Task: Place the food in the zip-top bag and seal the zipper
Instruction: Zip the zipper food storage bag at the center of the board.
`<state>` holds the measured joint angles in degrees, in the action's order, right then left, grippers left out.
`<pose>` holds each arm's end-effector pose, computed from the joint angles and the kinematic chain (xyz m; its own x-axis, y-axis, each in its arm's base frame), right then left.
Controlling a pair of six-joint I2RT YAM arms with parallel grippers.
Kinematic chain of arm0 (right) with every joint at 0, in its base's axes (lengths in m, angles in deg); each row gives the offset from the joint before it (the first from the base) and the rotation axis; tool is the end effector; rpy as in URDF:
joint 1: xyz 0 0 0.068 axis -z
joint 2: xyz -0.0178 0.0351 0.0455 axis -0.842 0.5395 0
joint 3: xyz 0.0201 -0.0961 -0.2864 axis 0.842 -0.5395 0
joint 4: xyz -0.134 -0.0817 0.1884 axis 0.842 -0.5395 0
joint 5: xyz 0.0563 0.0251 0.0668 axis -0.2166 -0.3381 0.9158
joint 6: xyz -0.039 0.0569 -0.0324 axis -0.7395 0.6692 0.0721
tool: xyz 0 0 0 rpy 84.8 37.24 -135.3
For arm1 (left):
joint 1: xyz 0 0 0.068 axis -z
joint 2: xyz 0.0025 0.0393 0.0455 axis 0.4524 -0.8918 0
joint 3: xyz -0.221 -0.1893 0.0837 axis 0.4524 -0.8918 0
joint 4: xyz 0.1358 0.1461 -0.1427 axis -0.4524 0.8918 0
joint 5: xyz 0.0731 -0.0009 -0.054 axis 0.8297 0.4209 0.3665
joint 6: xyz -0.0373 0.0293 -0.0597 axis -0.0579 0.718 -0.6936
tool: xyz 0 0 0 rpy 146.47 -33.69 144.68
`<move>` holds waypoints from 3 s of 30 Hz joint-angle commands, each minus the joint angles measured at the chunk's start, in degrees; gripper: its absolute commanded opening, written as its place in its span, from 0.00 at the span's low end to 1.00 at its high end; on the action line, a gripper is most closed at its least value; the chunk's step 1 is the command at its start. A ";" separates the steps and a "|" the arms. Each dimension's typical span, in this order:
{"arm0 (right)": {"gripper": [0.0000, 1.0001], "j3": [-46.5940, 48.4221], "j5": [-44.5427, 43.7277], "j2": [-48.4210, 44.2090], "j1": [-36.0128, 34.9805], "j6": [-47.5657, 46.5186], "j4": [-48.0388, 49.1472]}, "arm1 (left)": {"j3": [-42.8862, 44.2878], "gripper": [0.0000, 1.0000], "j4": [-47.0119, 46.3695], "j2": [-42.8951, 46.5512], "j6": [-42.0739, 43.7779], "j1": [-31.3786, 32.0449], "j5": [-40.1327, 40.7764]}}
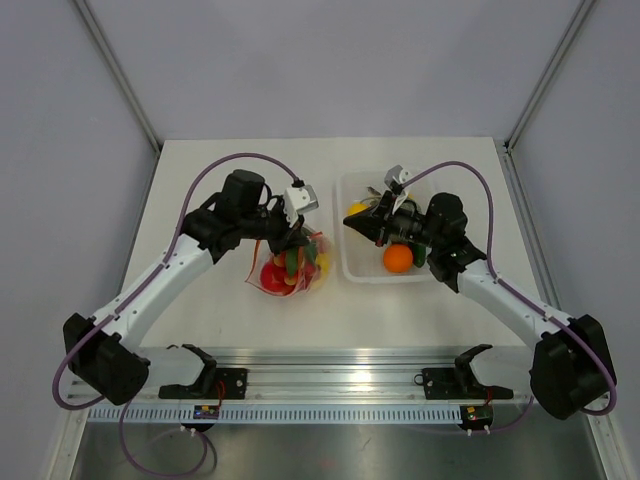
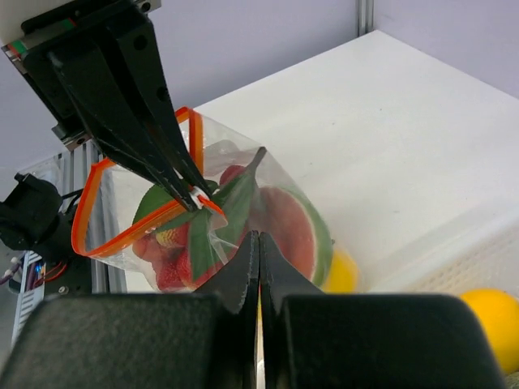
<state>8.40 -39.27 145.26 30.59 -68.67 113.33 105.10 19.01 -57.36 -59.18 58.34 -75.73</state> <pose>0.2216 0.1587 0.3481 -0.1150 0.0506 -0.9921 -0.9143 0.3851 0.1256 0.2094 -0.1703 0.3577 -0.2108 0.4894 -0.8462 0.9442 0.3259 -0.0467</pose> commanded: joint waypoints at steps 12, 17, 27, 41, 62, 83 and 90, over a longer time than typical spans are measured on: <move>0.51 8.88 3.39 1.48 -2.24 -14.59 -14.21 | -1.58 0.00 -2.57 7.22 -4.53 -0.68 0.89; 0.59 8.79 7.34 0.33 -3.64 -22.24 -16.94 | 1.23 0.00 -2.22 7.40 -5.76 -0.68 -0.08; 0.60 16.26 6.99 7.53 -9.70 -25.07 -21.45 | 2.03 0.00 -2.48 8.45 -5.59 -0.68 -1.22; 0.54 20.83 9.81 14.48 -12.34 -23.13 -20.91 | -0.26 0.00 -2.57 9.60 -5.06 -0.77 -1.14; 0.00 12.84 -10.40 10.79 -13.05 -8.11 -2.19 | -3.25 0.00 -2.48 9.25 -4.36 -0.77 -1.13; 0.00 14.15 -25.08 9.74 -10.24 6.04 -7.19 | -7.11 0.00 -2.83 11.61 -5.94 -0.94 1.85; 0.00 13.98 -28.42 10.00 -8.40 11.66 -8.43 | -7.46 0.00 -0.90 12.58 -6.38 -1.03 4.58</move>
<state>20.22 -55.90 156.93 17.39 -59.64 102.23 98.33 12.13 -48.35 -64.21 57.36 -71.14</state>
